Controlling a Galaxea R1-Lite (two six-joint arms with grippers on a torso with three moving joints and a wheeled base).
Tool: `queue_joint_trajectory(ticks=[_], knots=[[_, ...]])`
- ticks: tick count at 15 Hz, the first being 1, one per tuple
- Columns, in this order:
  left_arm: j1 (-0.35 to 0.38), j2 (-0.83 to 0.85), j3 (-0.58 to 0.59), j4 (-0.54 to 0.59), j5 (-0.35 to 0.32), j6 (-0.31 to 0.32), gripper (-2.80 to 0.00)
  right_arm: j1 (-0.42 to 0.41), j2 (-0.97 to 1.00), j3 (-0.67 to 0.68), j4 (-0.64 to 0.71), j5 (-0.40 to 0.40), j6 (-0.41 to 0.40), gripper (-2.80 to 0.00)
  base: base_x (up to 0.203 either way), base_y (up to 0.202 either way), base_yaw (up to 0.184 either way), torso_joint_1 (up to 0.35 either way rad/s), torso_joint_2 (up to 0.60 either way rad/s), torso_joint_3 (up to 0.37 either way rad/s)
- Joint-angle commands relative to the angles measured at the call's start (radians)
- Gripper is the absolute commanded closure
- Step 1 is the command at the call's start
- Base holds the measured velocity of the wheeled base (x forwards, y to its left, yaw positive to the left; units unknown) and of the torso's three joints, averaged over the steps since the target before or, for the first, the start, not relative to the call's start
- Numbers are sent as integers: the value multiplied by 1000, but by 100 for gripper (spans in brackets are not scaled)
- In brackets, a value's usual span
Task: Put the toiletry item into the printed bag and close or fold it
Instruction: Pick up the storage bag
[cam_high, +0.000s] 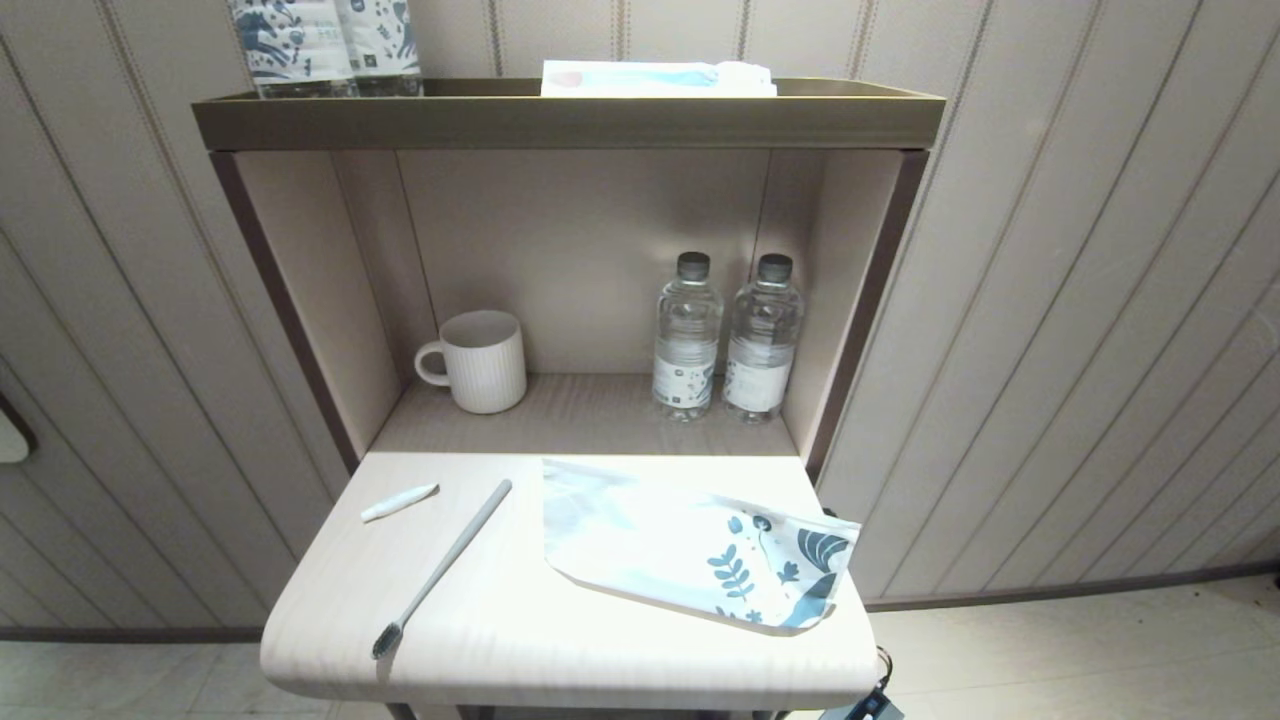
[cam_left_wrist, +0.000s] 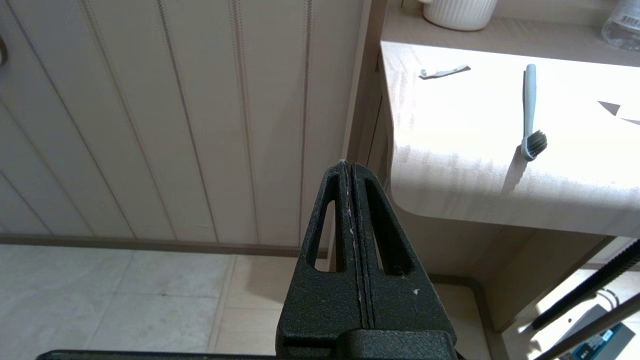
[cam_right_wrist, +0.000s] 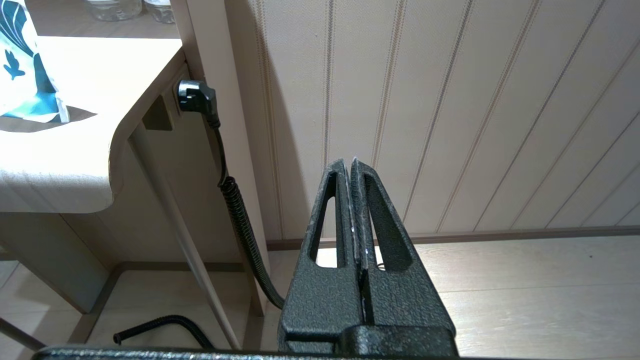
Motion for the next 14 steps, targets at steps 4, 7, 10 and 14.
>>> queue_joint_trajectory(ticks=[4,7,10,14], knots=[[0,0,0,0,1,0,0,0,0,0,3,6,-18,0,0,0,0,0,0,0],[0,0,0,0,1,0,0,2,20,-112,57,25,-21,0,0,0,0,0,0,0],[0,0,0,0,1,1,0,4,150,-340,145,60,-21,0,0,0,0,0,0,0],[0,0,0,0,1,1,0,36,489,-529,151,78,-2,0,0,0,0,0,0,0]])
